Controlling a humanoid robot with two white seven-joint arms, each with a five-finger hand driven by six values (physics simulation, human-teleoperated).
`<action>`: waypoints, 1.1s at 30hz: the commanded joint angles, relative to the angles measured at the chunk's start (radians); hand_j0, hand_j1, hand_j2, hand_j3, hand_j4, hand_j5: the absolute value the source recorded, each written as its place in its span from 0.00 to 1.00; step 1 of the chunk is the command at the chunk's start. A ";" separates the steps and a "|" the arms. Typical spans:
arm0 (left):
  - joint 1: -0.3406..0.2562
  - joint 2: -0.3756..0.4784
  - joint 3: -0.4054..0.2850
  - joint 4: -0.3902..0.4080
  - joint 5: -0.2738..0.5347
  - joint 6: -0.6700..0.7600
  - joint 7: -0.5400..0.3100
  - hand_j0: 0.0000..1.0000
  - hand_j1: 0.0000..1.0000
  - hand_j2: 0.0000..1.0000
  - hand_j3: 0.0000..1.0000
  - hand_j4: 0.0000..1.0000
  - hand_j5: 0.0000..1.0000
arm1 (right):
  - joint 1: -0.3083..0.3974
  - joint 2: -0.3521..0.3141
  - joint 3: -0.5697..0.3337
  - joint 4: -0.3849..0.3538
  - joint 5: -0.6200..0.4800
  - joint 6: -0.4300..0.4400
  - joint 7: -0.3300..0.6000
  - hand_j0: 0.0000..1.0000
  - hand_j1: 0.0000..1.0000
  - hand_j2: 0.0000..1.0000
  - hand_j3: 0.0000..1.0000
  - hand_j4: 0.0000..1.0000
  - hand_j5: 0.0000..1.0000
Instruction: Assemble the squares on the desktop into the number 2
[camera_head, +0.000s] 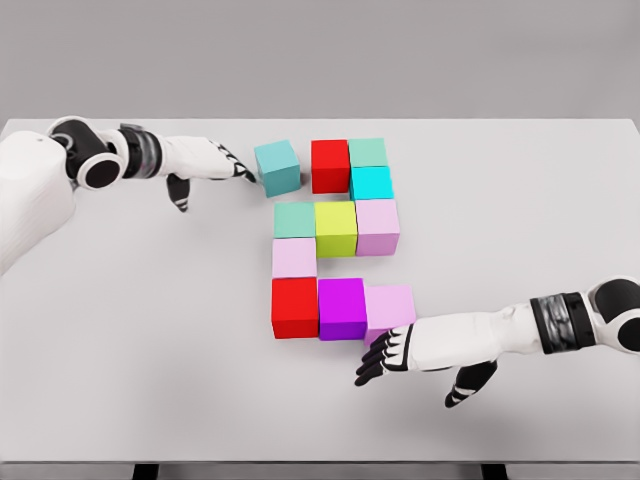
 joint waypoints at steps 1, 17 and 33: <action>0.000 -0.002 0.006 0.034 -0.002 0.007 0.000 1.00 1.00 1.00 1.00 1.00 1.00 | 0.000 0.000 0.002 -0.001 -0.008 0.002 0.000 1.00 1.00 1.00 1.00 1.00 1.00; -0.028 -0.069 0.009 0.095 -0.004 0.011 0.000 1.00 1.00 1.00 1.00 1.00 1.00 | -0.005 0.001 0.016 0.002 -0.009 0.002 0.000 1.00 1.00 1.00 1.00 1.00 1.00; -0.052 -0.097 0.009 0.155 -0.004 0.011 0.000 1.00 1.00 1.00 1.00 1.00 1.00 | -0.021 0.003 0.014 0.004 -0.006 0.002 0.000 1.00 1.00 1.00 1.00 1.00 1.00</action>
